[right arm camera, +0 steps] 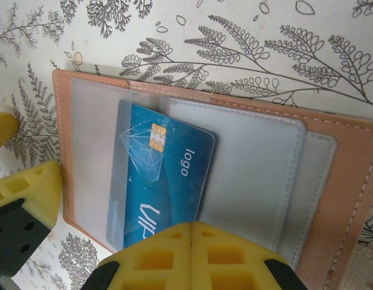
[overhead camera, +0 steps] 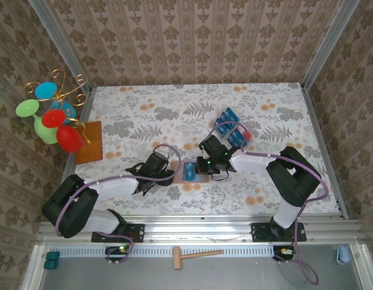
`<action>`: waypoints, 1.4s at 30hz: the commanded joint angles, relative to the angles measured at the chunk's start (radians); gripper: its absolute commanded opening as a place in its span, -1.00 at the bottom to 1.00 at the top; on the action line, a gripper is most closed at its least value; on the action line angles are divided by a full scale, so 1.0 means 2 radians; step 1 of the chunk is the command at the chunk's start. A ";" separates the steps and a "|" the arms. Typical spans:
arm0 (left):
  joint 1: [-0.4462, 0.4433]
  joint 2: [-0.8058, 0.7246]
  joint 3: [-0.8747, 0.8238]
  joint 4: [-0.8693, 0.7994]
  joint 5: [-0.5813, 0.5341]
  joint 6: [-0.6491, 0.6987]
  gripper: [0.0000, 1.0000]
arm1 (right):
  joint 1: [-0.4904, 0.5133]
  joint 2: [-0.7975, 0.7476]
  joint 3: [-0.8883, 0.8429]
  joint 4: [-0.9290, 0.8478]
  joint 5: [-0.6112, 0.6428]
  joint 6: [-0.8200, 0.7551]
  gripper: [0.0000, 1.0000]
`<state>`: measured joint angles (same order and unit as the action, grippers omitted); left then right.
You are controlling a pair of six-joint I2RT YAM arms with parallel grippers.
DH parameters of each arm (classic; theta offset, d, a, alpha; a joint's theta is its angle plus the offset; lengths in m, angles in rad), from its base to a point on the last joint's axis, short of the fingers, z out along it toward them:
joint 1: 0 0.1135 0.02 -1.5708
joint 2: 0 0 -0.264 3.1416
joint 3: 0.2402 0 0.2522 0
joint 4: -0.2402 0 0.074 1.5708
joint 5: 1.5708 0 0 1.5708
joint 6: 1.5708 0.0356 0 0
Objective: Put the credit cards into the card holder
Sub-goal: Insert the credit card into the card slot.
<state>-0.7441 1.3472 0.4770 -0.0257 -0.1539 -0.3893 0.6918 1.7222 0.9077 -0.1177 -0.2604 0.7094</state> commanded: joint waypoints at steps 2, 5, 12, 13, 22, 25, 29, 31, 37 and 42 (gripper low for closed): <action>0.004 0.014 -0.005 0.015 0.019 -0.005 0.41 | -0.001 0.013 -0.003 -0.008 0.010 0.000 -1.00; 0.003 0.017 -0.005 0.017 0.020 -0.005 0.41 | 0.000 0.020 0.002 -0.006 0.007 -0.001 -1.00; 0.004 0.019 -0.004 0.019 0.021 -0.005 0.41 | 0.008 0.037 0.018 -0.005 0.000 0.002 -1.00; 0.004 0.019 -0.005 0.019 0.021 -0.005 0.41 | 0.008 0.039 0.020 -0.004 0.000 0.002 -1.00; 0.004 0.019 -0.006 0.019 0.023 -0.006 0.40 | 0.014 0.043 0.030 -0.001 -0.003 0.009 -1.00; 0.004 0.018 -0.006 0.019 0.023 -0.007 0.40 | 0.016 0.043 0.032 0.003 -0.007 0.012 -1.00; 0.003 0.016 -0.006 0.020 0.025 -0.007 0.40 | 0.019 0.044 0.037 0.006 -0.011 0.014 -1.00; 0.003 0.016 -0.005 0.017 0.024 -0.007 0.40 | 0.020 0.045 0.041 0.006 -0.013 0.015 -1.00; 0.004 -0.009 0.009 -0.036 -0.006 -0.040 0.38 | 0.023 0.051 0.046 0.007 -0.016 0.015 -1.00; 0.012 -0.043 0.032 -0.116 -0.055 -0.089 0.34 | 0.023 0.051 0.046 0.007 -0.016 0.015 -1.00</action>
<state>-0.7322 1.3010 0.5034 -0.1390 -0.1970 -0.4847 0.7311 1.8030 0.9810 -0.1066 -0.2741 0.7326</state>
